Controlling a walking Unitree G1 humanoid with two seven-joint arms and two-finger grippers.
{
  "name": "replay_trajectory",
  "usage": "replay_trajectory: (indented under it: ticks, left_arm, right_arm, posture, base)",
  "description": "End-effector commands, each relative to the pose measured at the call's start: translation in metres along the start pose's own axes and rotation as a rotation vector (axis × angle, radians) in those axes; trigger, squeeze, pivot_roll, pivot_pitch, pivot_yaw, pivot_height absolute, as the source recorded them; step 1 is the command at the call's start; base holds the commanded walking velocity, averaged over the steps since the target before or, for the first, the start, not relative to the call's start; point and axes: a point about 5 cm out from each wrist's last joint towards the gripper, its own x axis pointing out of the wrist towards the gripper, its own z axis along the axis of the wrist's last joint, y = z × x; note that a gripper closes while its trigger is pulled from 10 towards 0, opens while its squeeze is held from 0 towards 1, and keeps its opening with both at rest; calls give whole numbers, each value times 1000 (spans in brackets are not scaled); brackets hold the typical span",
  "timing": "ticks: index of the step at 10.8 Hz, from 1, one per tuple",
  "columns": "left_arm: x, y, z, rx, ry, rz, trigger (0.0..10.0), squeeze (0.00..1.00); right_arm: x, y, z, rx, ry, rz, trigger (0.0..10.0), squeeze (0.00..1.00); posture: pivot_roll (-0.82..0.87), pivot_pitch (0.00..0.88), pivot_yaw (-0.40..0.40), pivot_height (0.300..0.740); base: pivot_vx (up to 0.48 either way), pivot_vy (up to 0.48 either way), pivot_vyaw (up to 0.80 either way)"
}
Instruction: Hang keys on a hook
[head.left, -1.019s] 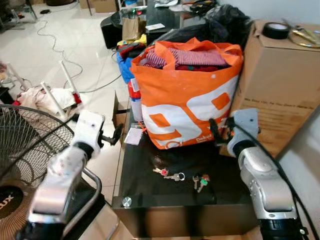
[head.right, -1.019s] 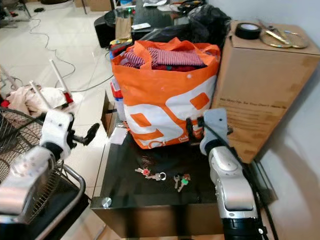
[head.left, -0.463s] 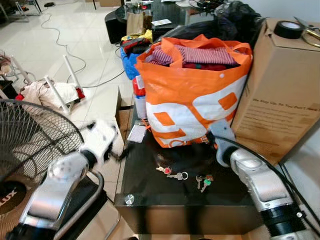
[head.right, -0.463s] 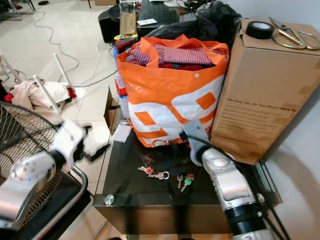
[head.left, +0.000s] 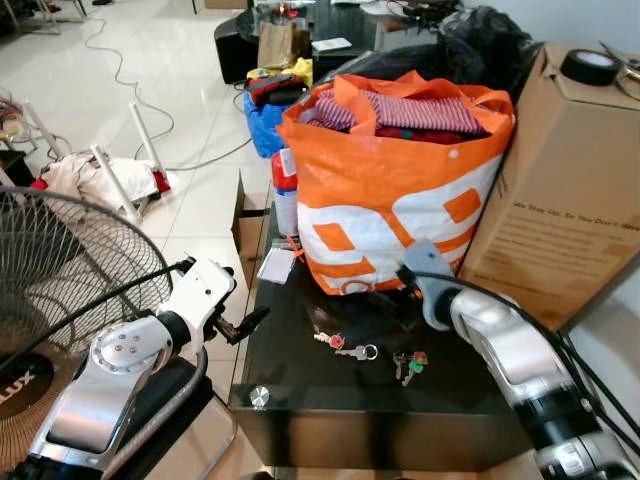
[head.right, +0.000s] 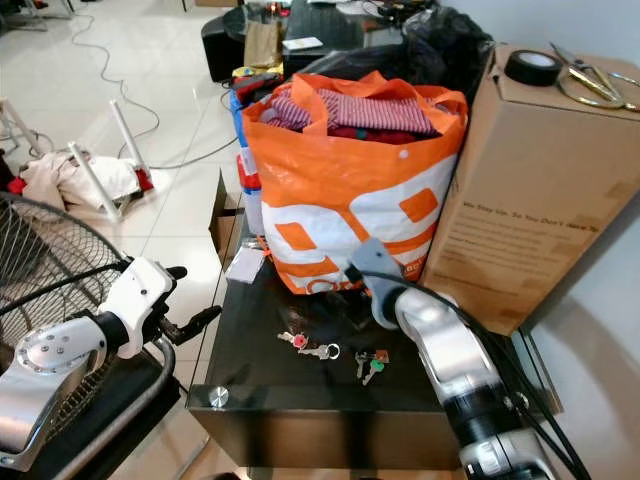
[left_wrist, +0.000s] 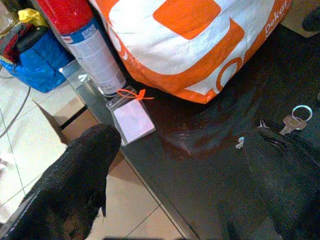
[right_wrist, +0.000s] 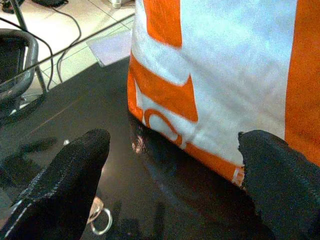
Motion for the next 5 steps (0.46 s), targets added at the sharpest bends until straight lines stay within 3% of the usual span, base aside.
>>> replay_trajectory:
  ticks: [1, 4, 5]
  left_arm:
    - [-4, 1, 4, 16, -12, 4, 10000, 0]
    - [-16, -9, 1, 10, 11, -27, 10000, 0]
    - [-18, -17, -5, 6, 40, -87, 10000, 0]
  right_arm:
    - [1, 0, 2, -31, 3, 10, 10000, 1000]
    - [2, 8, -6, -32, 19, 66, 10000, 1000]
    - [1, 8, -13, -37, 53, 84, 10000, 1000]
  posture:
    - [-53, 0, 2, 740]
    - [-8, 0, -22, 740]
    - [-27, 0, -13, 740]
  base:
    - [0, 0, 0]
    - [0, 0, 0]
    - [0, 0, 0]
